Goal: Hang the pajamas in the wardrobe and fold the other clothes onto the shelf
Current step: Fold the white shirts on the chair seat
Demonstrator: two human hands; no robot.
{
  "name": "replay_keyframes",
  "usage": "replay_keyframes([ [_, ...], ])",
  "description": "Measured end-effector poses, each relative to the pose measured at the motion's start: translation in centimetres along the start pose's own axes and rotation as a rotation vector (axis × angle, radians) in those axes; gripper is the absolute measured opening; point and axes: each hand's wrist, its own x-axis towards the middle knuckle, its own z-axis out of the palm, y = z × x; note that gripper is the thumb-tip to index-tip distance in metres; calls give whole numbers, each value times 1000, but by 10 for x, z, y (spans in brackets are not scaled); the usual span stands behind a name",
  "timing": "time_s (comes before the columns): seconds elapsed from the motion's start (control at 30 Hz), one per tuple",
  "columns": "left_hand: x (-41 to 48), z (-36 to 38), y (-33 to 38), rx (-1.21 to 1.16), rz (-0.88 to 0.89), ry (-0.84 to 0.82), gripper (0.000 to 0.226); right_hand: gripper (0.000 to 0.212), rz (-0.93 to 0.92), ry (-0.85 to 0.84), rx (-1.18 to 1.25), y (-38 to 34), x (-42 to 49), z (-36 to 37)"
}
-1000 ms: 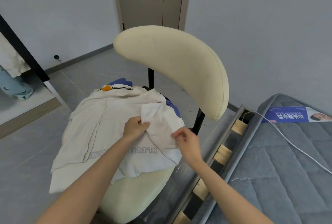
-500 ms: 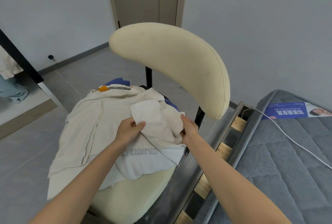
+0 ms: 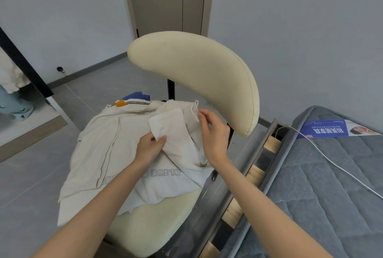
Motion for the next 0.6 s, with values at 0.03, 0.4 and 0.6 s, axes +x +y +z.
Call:
replay_keyframes([
  [0.03, 0, 0, 2, -22, -10, 4, 11, 16, -43, 12, -26, -6, 8, -3],
  [0.4, -5, 6, 23, -344, -85, 228, 19, 14, 270, -31, 88, -41, 36, -21],
  [0.6, -13, 6, 28, -451, -58, 393, 23, 11, -174, -193, -513, -46, 39, -32],
])
